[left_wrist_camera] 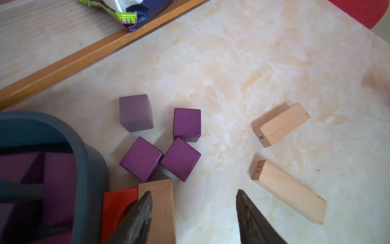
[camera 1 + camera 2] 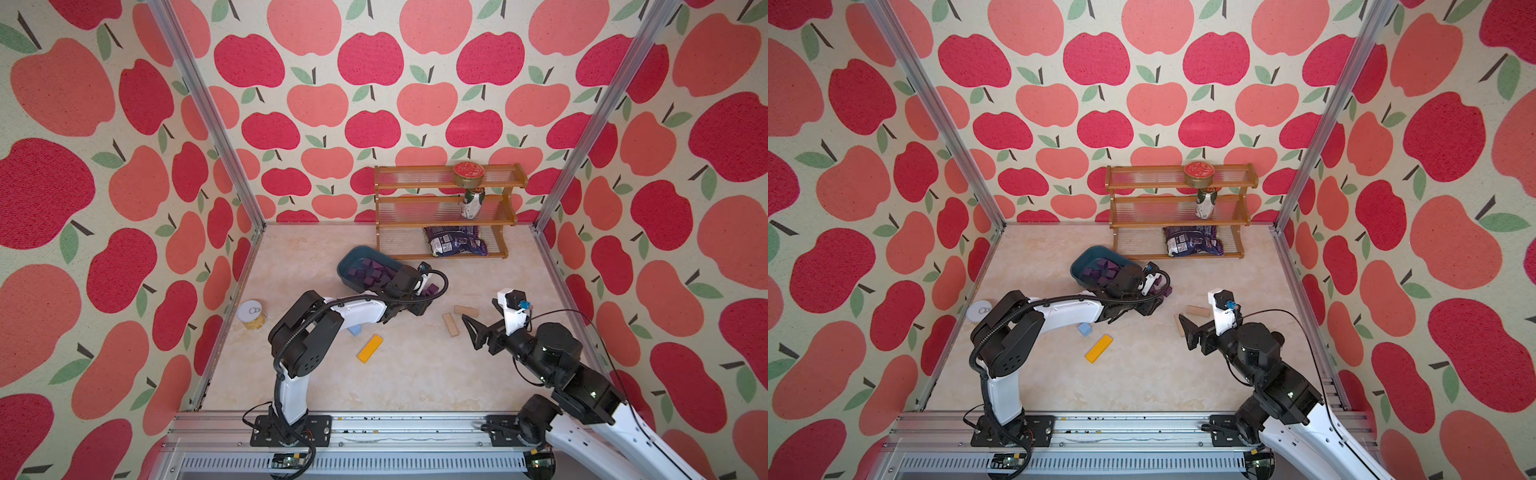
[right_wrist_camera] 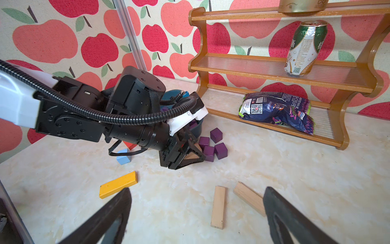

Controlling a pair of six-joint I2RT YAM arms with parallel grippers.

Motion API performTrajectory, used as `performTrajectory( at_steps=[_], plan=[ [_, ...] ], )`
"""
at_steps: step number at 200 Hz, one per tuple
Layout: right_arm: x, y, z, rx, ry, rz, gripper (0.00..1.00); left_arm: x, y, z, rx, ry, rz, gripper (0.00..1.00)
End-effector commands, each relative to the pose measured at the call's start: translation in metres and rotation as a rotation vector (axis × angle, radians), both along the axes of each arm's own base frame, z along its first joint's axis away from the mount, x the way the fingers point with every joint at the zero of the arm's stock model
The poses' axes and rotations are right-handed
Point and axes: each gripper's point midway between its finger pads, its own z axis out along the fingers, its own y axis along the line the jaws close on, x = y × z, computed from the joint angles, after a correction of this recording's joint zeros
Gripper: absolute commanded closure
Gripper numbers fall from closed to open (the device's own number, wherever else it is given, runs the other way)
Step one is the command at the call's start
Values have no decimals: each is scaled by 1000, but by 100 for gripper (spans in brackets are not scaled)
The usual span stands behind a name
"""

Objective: Pick purple bricks into the storage bin
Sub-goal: Pick up the building block from the center of the board.

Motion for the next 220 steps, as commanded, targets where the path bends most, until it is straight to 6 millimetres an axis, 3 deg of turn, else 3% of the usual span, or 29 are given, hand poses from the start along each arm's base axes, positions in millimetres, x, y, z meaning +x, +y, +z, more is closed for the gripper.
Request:
performTrajectory(
  at_steps=[1,54,129,220],
  plan=[
    [-1,-3,3,0,-15,-9,1,5,-1,-2,20,13,-20,38],
    [-1,-5,-1,-3,-9,-17,1,10,-8,-10,26,46,-45,40],
    [1,-8,-4,-17,-7,-33,1,16,-15,-6,-44,127,-72,41],
    [0,-10,-6,-27,-7,-40,1,24,-17,-26,11,173,-68,41]
  ],
)
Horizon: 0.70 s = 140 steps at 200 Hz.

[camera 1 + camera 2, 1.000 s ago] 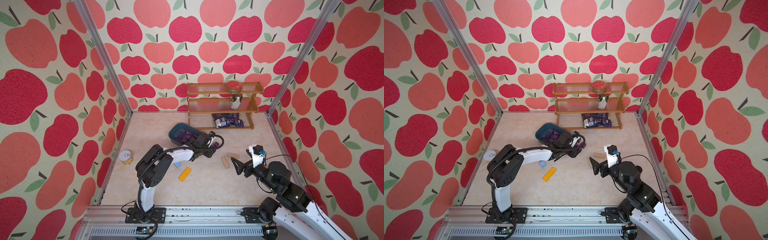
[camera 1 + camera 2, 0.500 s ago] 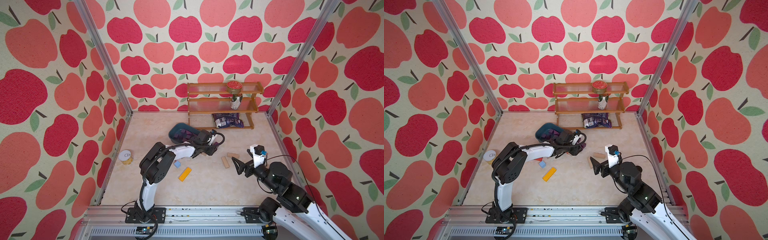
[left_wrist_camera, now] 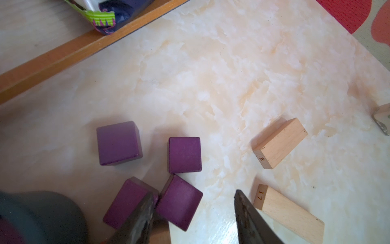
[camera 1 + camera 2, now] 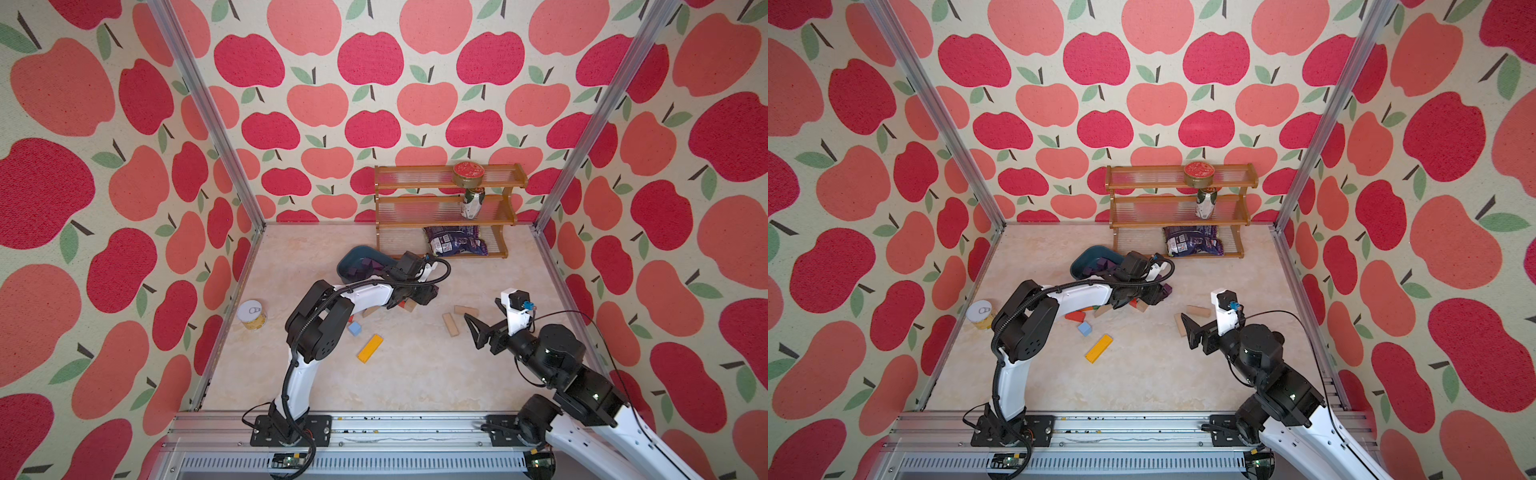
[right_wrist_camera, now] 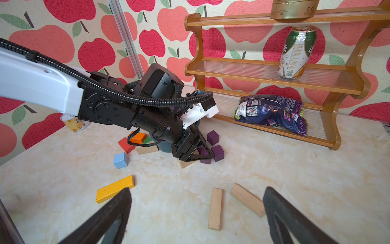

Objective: Pick purple bricks into the storage bin
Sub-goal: Pick up the building block from the center of the board.

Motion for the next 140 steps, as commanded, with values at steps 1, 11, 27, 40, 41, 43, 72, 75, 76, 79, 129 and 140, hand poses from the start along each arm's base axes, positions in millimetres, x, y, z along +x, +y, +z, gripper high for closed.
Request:
performTrajectory(
  at_steps=[1,11,27,40,41,43,72,75,76,79,129,140],
  plan=[
    [0,-5,-9,-34,9,-18,1,-2,6,-18,50,50,-1,41],
    [0,-5,-9,-35,8,-17,1,-1,6,-19,53,50,-3,41],
    [0,-5,-10,-38,9,-18,1,0,6,-21,65,48,-4,41],
    [-1,-6,-10,-34,9,-18,1,1,6,-22,73,47,-6,41],
    [-1,-5,-10,-35,9,-18,1,1,6,-23,75,47,-6,41],
    [-1,-6,-10,-34,9,-19,1,1,6,-23,75,48,-5,41],
    [-1,-5,-10,-34,10,-15,1,2,6,-28,91,52,-6,41],
    [-1,-5,-10,-34,10,-17,1,2,6,-28,92,52,-7,41],
    [-1,-5,-10,-34,10,-18,1,2,6,-28,92,52,-7,41],
    [-1,-5,-10,-36,11,-17,1,2,7,-29,95,54,-6,41],
    [-1,-5,-11,-38,11,-14,1,7,9,-34,126,37,-3,41],
    [-1,-5,-11,-41,13,-14,1,6,8,-34,128,39,-11,41]
  ],
)
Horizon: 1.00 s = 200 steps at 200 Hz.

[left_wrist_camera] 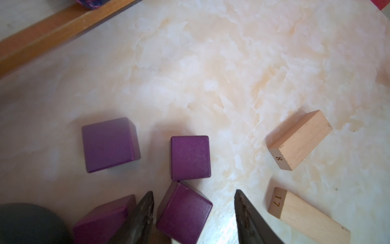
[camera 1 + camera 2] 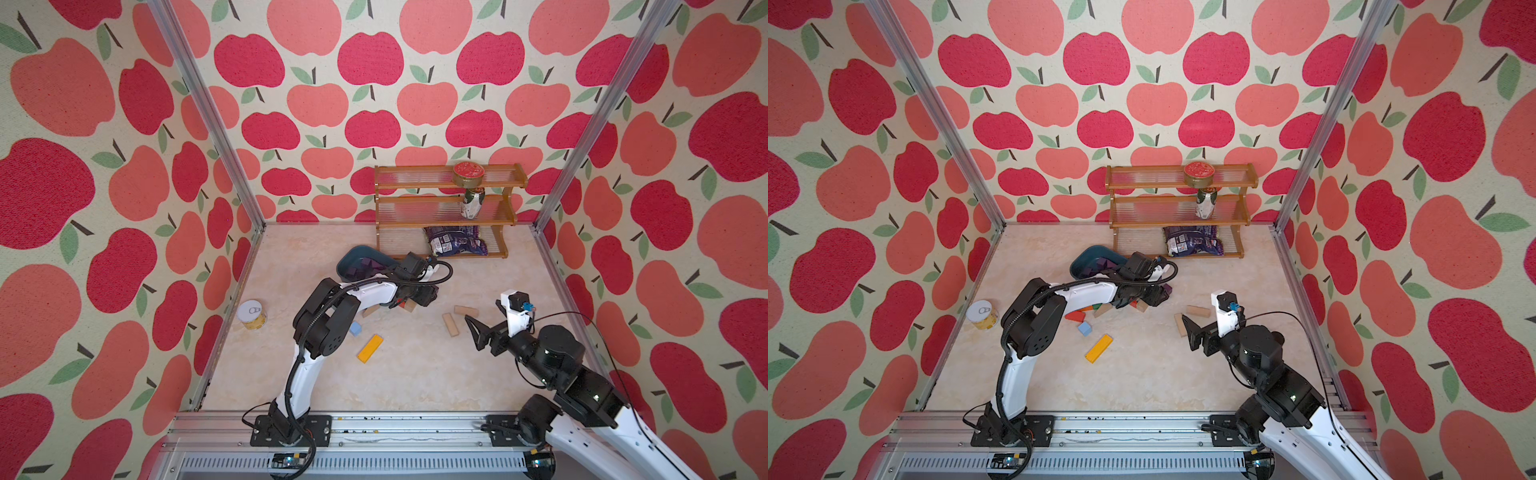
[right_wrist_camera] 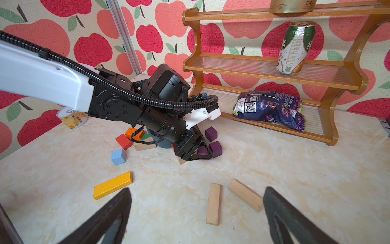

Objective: Pick purple bricks into the storage bin
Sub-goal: Pick up the building block from the center of the board.

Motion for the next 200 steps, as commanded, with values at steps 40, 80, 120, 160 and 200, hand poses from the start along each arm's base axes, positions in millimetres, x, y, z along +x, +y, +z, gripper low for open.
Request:
performTrajectory(
  at_steps=[40,80,120,160,200],
  plan=[
    [0,-4,-6,-29,1,-12,1,-2,9,-18,74,17,-14,46],
    [0,-4,-8,-31,2,-16,1,-6,13,-21,109,1,-25,52],
    [1,-4,-9,-33,5,-16,1,-9,19,-27,144,-10,-41,52],
    [1,-5,-10,-33,8,-19,1,-11,21,-31,158,-15,-46,53],
    [1,-5,-11,-34,9,-21,1,-11,20,-31,164,-30,-52,58]
  ],
)
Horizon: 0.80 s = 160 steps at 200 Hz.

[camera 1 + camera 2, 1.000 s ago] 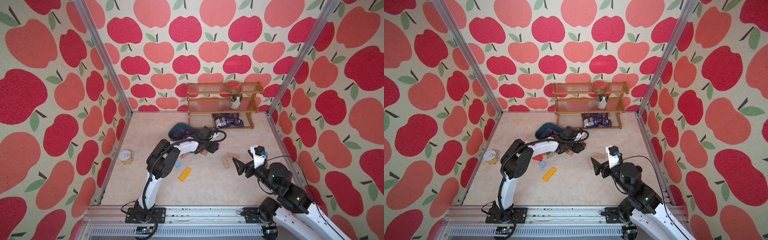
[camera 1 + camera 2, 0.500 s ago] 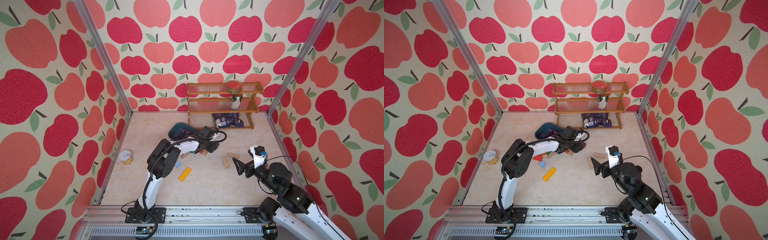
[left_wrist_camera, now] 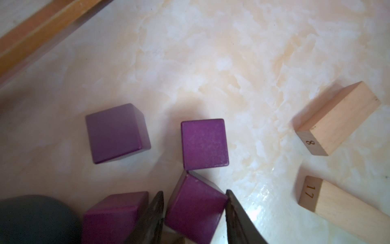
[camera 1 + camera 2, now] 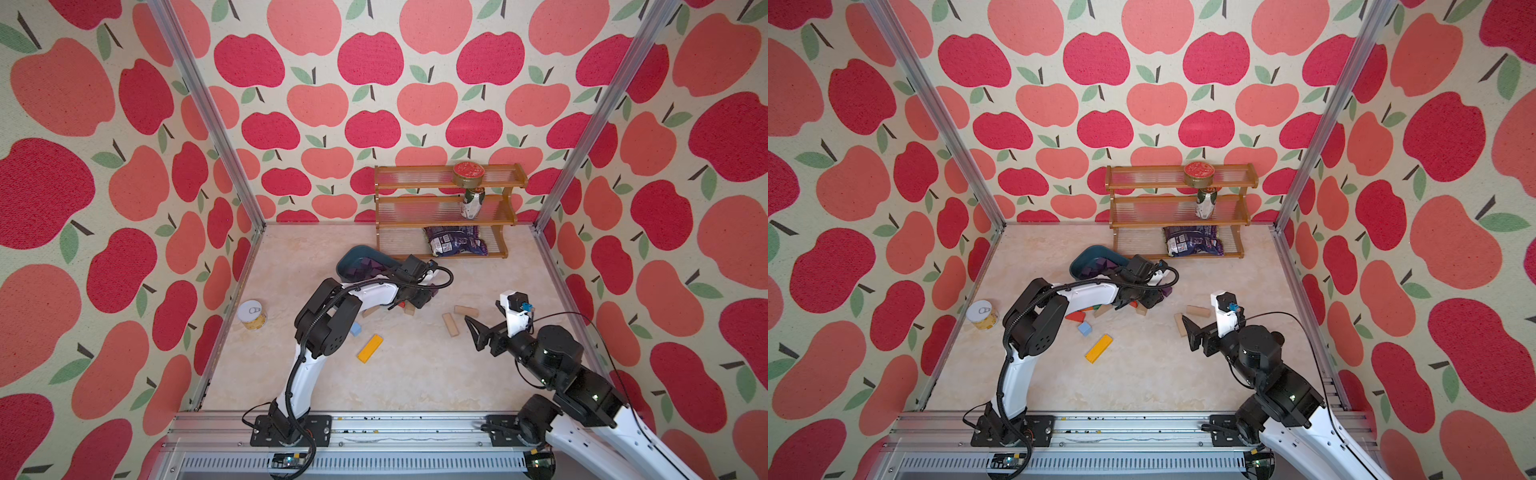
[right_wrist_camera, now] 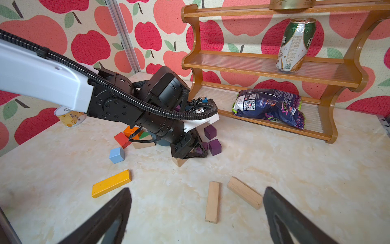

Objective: Pick purple bricks into the storage bin
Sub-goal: Pick up the building block from the center of the board.

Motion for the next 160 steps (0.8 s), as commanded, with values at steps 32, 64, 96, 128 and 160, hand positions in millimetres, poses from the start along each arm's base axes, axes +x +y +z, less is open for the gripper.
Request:
performTrajectory(
  at_steps=[32,64,96,128,160],
  plan=[
    [0,-5,-7,-24,6,-17,1,-7,8,-19,80,-4,-6,56],
    [0,-5,-6,-23,4,-17,1,-5,6,-20,89,-8,-5,55],
    [-1,-5,-6,-24,4,-14,1,-1,4,-18,88,-22,1,54],
    [-2,-4,-5,-23,6,-7,1,2,4,-19,98,-39,-5,49],
    [-3,-5,-4,-21,4,-6,1,1,0,-19,105,-60,-61,47]
  ],
)
